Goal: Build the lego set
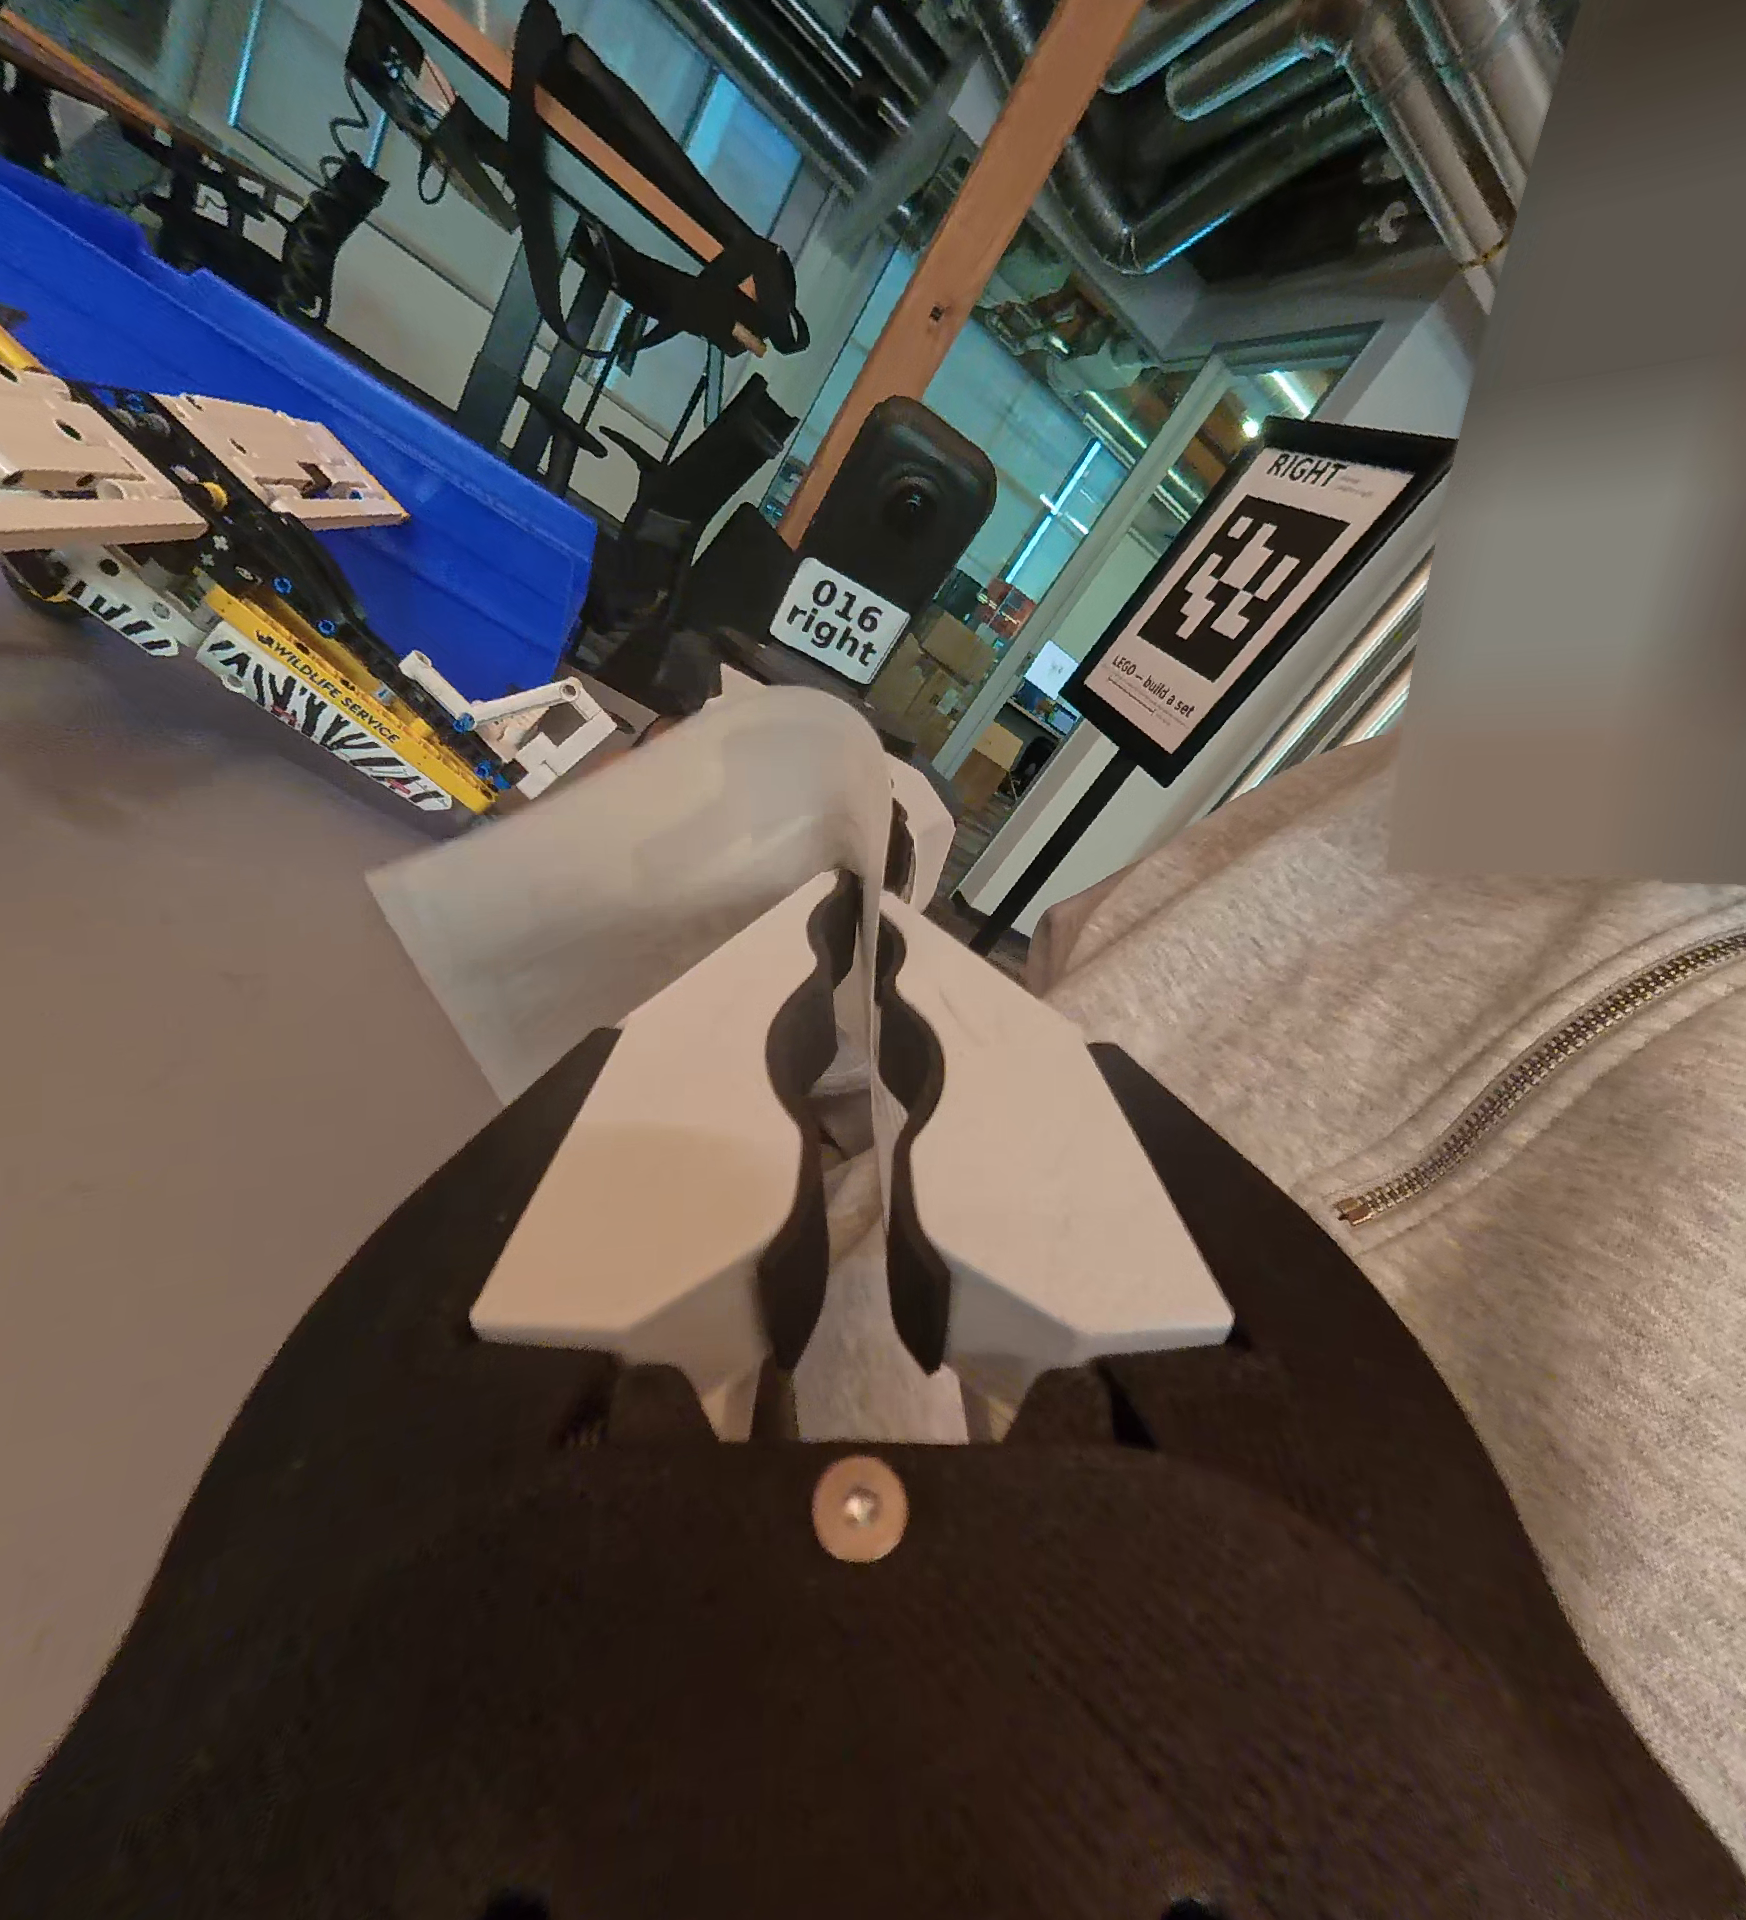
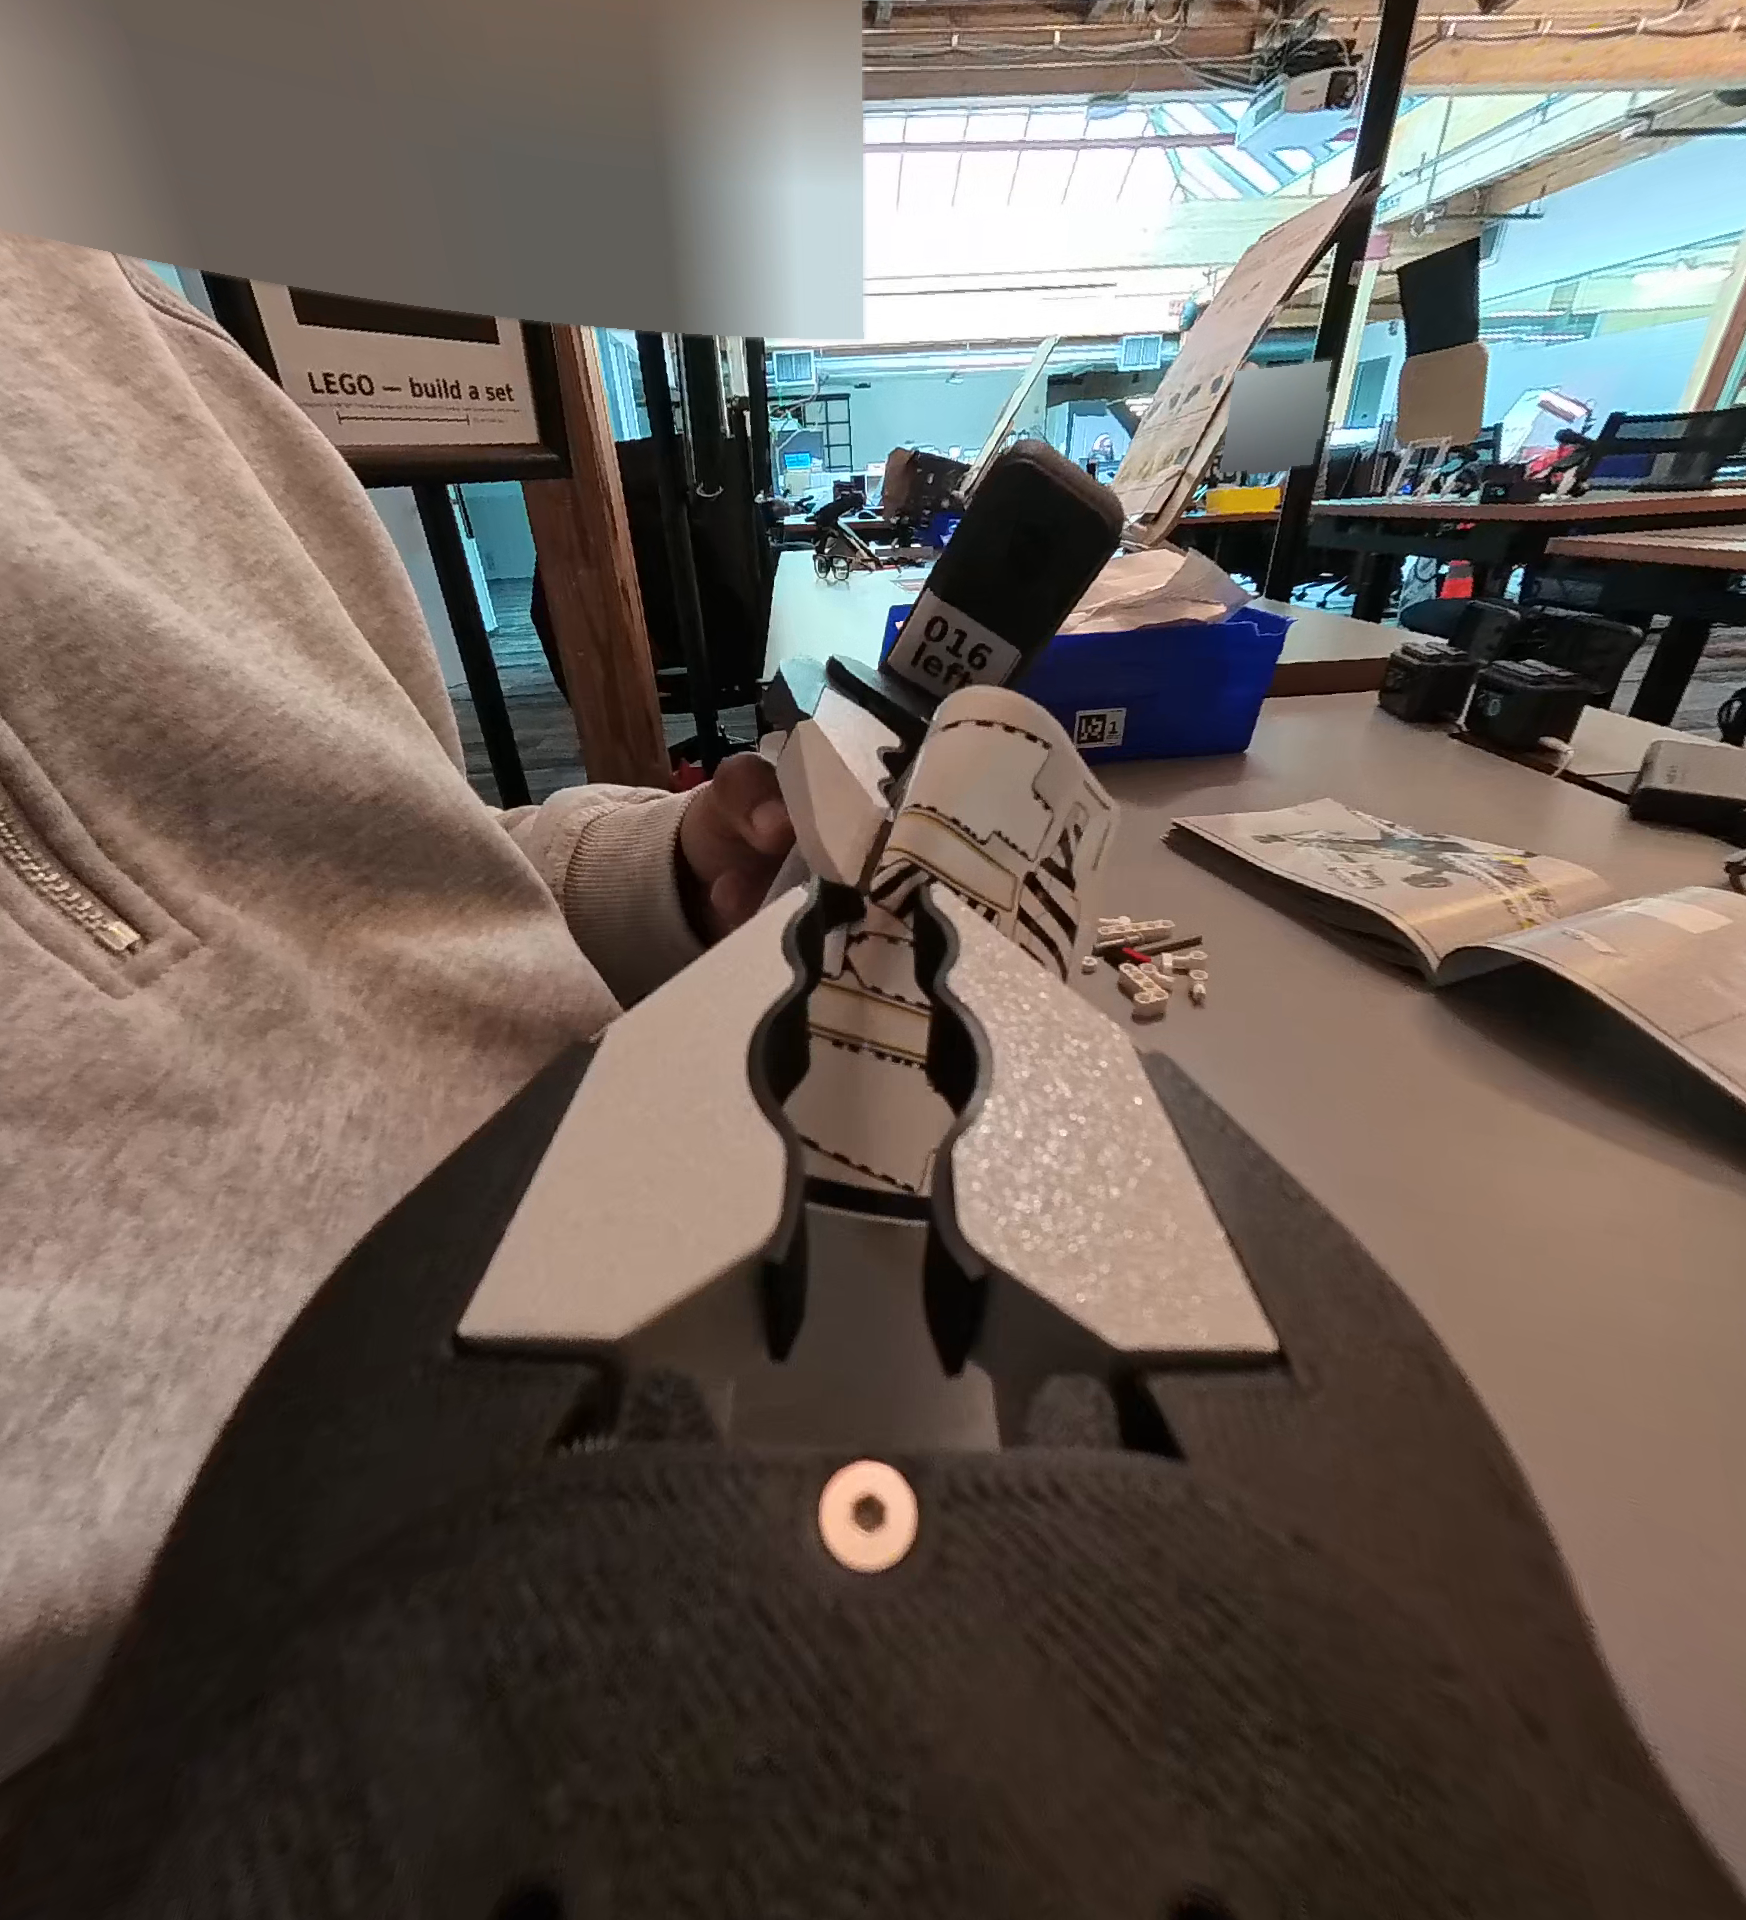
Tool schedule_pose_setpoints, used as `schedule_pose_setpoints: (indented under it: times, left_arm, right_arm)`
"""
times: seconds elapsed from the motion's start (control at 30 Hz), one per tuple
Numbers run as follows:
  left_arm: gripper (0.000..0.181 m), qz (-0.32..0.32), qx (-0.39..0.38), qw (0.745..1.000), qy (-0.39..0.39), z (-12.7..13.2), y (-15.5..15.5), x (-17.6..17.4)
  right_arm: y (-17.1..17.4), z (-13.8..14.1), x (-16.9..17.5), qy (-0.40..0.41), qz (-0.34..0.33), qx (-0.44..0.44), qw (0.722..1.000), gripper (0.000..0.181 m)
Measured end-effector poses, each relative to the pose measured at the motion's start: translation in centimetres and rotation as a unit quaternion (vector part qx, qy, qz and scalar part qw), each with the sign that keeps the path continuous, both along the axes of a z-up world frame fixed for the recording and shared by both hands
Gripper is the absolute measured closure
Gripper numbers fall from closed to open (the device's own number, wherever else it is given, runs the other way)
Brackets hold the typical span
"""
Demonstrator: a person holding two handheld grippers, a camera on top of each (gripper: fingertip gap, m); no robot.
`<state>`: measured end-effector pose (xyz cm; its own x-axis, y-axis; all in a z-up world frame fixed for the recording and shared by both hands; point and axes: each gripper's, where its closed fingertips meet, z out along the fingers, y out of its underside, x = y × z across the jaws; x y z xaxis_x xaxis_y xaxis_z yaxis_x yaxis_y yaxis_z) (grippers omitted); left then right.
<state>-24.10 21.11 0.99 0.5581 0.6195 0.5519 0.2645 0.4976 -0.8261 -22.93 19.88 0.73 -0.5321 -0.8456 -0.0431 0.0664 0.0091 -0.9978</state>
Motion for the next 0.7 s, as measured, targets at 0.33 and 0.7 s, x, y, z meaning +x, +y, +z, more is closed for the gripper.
schedule_pose_setpoints:
  times: [0.33,0.7]
  left_arm:
    - [0.181,0.006,-0.006,1.000,-0.010,-0.32,-0.08,-0.26]
    - [0.181,0.003,-0.027,1.000,-0.004,-0.31,0.32,-0.03]
  right_arm:
    - [0.05,-0.14,-0.41,0.000,-0.001,0.004,1.000,0.160]
    - [0.33,-0.18,-0.08,-0.014,0.021,0.017,1.000,0.167]
